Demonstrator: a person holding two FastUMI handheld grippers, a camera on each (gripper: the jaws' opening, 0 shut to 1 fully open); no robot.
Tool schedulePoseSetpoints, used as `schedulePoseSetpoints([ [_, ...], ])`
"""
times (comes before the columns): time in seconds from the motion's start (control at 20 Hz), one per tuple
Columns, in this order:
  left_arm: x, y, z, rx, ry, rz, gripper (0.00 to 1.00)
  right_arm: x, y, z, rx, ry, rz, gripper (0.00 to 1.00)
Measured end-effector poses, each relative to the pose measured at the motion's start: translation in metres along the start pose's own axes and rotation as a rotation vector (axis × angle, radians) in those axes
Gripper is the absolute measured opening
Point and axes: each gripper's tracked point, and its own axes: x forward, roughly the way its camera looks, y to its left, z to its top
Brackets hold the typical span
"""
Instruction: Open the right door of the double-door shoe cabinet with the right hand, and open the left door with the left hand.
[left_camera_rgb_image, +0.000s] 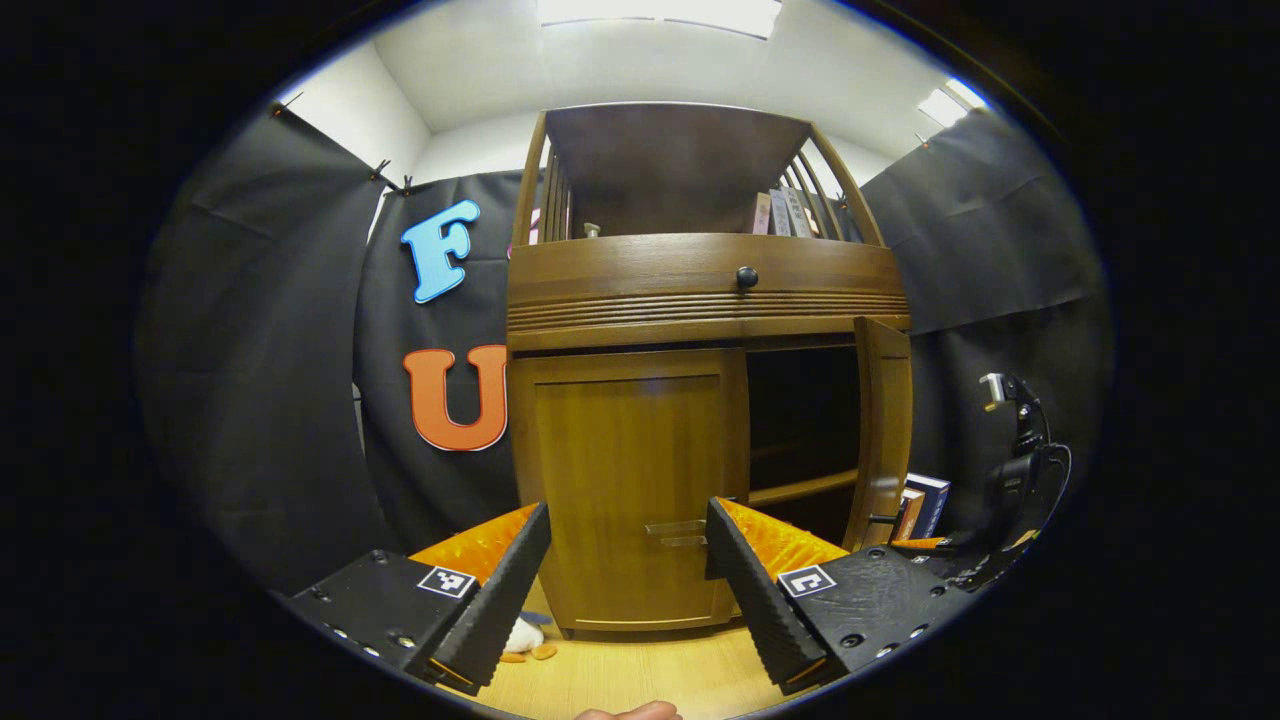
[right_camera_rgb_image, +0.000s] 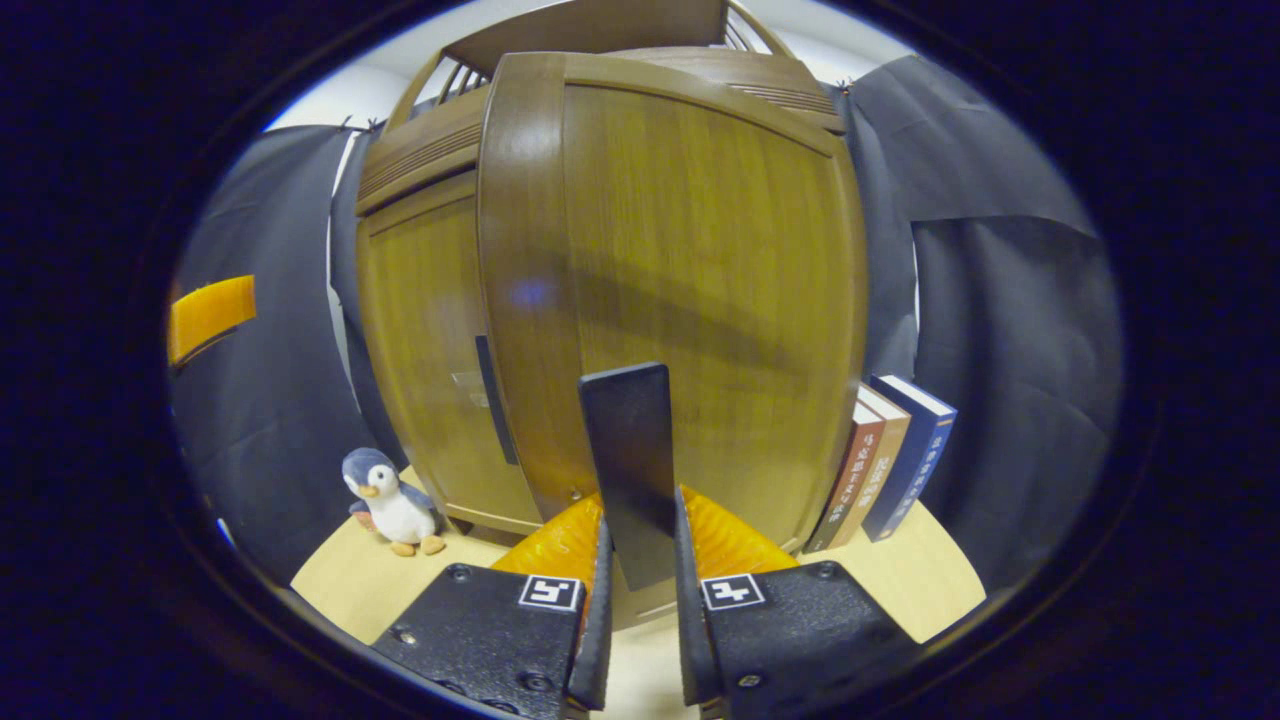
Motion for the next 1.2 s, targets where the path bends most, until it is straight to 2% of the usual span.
schedulePoseSetpoints([
  [0.3,0.003,-0.029,0.000,-0.005,0.007,-0.062,0.94,-0.029,-0.027,-0.008,-0.002,-0.005,-0.041,0.26],
  [0.6,0.005,-0.054,0.001,-0.005,0.002,-0.116,0.94,-0.060,-0.061,-0.011,-0.017,-0.009,-0.155,0.21],
  [0.85,0.006,-0.073,0.001,-0.003,0.001,-0.153,0.95,-0.077,-0.088,-0.012,0.031,-0.002,-0.226,0.14],
  [1.2,0.009,-0.103,0.003,-0.016,-0.007,-0.212,0.95,-0.089,-0.117,-0.014,0.076,-0.022,-0.266,0.09],
])
